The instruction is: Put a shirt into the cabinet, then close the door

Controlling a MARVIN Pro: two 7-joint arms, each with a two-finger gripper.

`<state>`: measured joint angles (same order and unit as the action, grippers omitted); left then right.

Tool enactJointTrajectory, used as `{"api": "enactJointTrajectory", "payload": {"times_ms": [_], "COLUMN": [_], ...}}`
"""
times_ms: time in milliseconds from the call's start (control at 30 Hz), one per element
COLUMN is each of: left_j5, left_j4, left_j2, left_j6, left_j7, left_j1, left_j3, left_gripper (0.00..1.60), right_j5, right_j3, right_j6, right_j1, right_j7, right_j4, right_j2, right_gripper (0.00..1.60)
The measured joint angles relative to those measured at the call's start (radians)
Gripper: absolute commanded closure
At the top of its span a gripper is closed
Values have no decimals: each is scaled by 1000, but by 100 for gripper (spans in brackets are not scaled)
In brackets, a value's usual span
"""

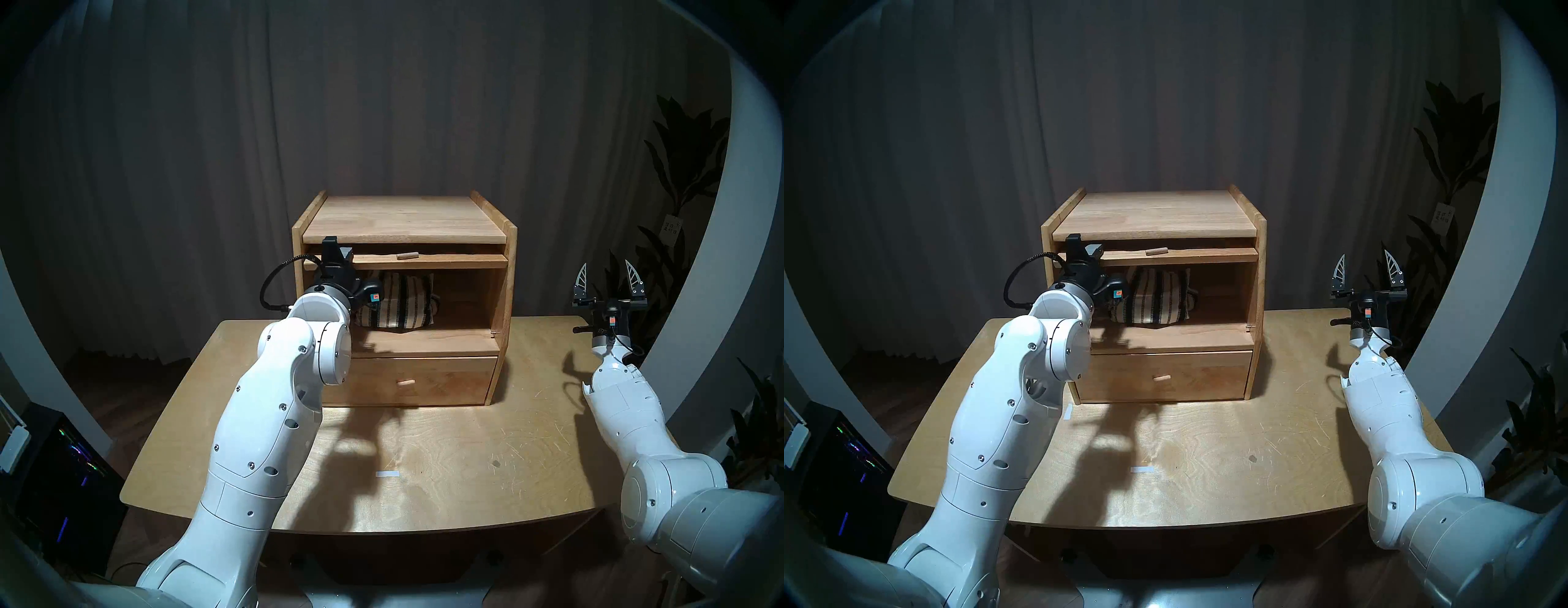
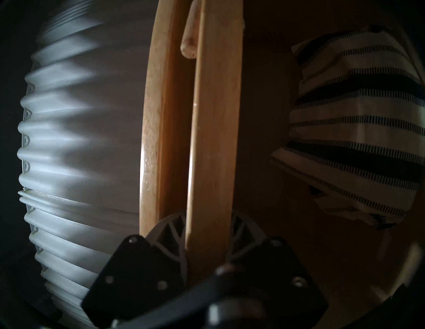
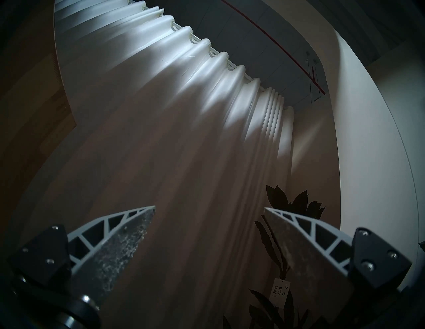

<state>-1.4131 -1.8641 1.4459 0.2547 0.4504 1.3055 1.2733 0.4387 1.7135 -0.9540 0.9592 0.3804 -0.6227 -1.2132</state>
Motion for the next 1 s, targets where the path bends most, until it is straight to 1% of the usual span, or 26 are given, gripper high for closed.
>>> {"api": "enactJointTrajectory", "payload": {"times_ms": [100, 267, 433, 600, 667, 800, 1000], "left_j5": [5, 13, 23, 30, 28, 11, -11], "left_j4": [-11, -59, -137, -199, -216, -219, -159], "left_j2": [3, 5, 4, 2, 1, -1, 10], "left_j6": [7, 25, 46, 65, 74, 83, 89], "left_j7": [28, 97, 162, 206, 215, 211, 153], "left_j1": [-1, 13, 53, 87, 97, 102, 76], "left_j3": [2, 3, 5, 9, 9, 3, -9], "left_gripper": [160, 160, 160, 160, 160, 160, 160], "right_j5": [-2, -7, -11, -15, -17, -21, -26], "right_j3": [-6, -15, -24, -31, -35, -44, -54], "right_j6": [0, 0, 0, 0, 0, 0, 0], "right_j1": [0, 0, -1, -1, -1, -1, -2], "right_j7": [3, 9, 14, 19, 22, 27, 33], "right_j4": [1, 2, 4, 5, 6, 7, 8], "right_j2": [2, 5, 8, 11, 13, 15, 19], "right_gripper": [0, 0, 0, 0, 0, 0, 0]}}
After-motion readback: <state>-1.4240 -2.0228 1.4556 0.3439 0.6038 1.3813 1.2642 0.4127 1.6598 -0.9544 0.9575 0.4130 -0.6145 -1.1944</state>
